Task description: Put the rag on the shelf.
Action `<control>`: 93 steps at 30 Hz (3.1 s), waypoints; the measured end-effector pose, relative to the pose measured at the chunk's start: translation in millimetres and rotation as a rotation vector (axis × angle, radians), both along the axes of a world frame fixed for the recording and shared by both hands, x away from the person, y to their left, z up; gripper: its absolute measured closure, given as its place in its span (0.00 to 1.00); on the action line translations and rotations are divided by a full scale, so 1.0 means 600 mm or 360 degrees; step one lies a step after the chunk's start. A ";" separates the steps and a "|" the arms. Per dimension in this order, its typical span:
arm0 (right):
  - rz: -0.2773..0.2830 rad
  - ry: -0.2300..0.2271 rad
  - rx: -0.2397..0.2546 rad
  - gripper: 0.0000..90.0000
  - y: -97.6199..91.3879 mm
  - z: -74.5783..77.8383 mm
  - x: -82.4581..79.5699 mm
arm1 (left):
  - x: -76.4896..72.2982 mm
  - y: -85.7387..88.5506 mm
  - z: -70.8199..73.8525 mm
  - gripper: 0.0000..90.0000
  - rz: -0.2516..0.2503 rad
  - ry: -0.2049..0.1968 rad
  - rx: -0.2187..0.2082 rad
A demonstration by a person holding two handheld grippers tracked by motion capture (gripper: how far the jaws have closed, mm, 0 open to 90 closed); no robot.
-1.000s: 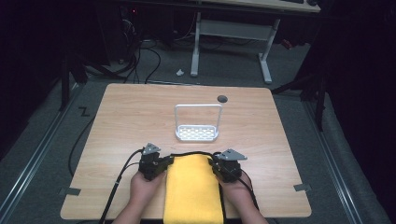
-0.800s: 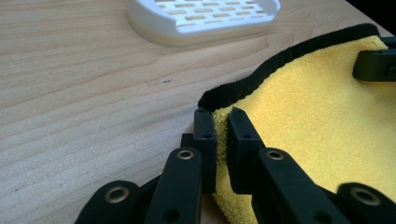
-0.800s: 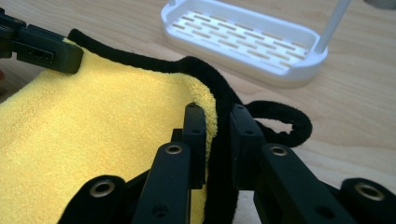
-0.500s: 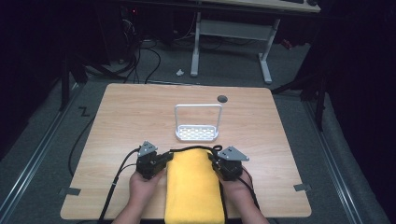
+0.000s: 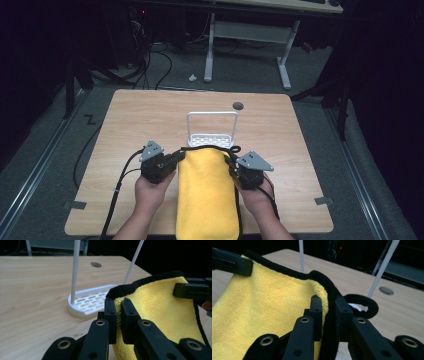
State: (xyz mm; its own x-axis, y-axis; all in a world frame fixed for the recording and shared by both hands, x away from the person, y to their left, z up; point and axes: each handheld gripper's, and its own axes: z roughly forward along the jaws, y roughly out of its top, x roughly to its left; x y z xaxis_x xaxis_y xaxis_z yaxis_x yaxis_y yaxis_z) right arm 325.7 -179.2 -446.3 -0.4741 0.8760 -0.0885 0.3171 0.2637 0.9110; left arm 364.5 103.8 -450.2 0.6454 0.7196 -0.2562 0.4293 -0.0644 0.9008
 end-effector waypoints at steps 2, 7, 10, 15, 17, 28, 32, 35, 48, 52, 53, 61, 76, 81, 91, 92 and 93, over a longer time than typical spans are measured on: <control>-0.0001 -0.0032 0.0013 0.89 0.000 0.014 0.000 | 0.002 -0.001 0.014 0.94 0.0013 -0.0030 -0.0023; -0.0005 -0.0097 0.0049 0.89 -0.002 0.049 0.003 | 0.008 0.003 0.049 0.94 0.0030 -0.0081 -0.0061; -0.0011 -0.0131 0.0060 0.89 -0.001 0.067 0.006 | 0.010 0.004 0.070 0.94 0.0037 -0.0125 -0.0065; -0.0015 -0.0189 0.0053 0.89 0.002 0.095 0.013 | 0.014 0.004 0.100 0.94 0.0051 -0.0181 -0.0068; -0.0019 -0.0209 0.0054 0.89 0.003 0.105 0.017 | 0.017 0.003 0.112 0.94 0.0059 -0.0207 -0.0074; -0.0032 -0.0321 0.0093 0.89 0.001 0.168 0.041 | 0.034 0.006 0.178 0.95 0.0089 -0.0342 -0.0100; -0.0039 -0.0351 0.0106 0.89 0.001 0.186 0.049 | 0.041 0.005 0.199 0.95 0.0092 -0.0389 -0.0091; -0.0045 -0.0370 0.0112 0.89 0.000 0.196 0.055 | 0.045 0.003 0.210 0.95 0.0095 -0.0409 -0.0095; -0.0056 -0.0388 0.0120 0.89 -0.004 0.209 0.068 | 0.062 -0.004 0.225 0.95 0.0110 -0.0441 -0.0076; -0.0067 -0.0371 0.0120 0.89 -0.004 0.210 0.079 | 0.073 -0.008 0.232 0.95 0.0109 -0.0461 -0.0066; -0.0068 -0.0366 0.0120 0.89 -0.004 0.211 0.083 | 0.078 -0.010 0.234 0.95 0.0114 -0.0461 -0.0062; -0.0085 -0.0376 0.0118 0.89 -0.009 0.223 0.120 | 0.127 -0.021 0.248 0.95 0.0155 -0.0428 -0.0056; -0.0106 -0.0310 0.0145 0.89 -0.040 0.215 0.225 | 0.230 -0.054 0.233 0.95 0.0197 -0.0417 0.0125; -0.0093 -0.0274 0.0110 0.89 -0.046 0.200 0.249 | 0.253 -0.057 0.212 0.94 0.0189 -0.0367 0.0163; -0.0091 -0.0193 -0.0030 0.89 -0.049 0.157 0.272 | 0.269 -0.061 0.158 0.94 0.0146 -0.0227 0.0224; -0.0094 -0.0187 -0.0060 0.89 -0.049 0.151 0.274 | 0.269 -0.062 0.153 0.94 0.0139 -0.0208 0.0233; -0.0093 -0.0176 -0.0074 0.89 -0.050 0.146 0.275 | 0.268 -0.063 0.147 0.94 0.0132 -0.0201 0.0241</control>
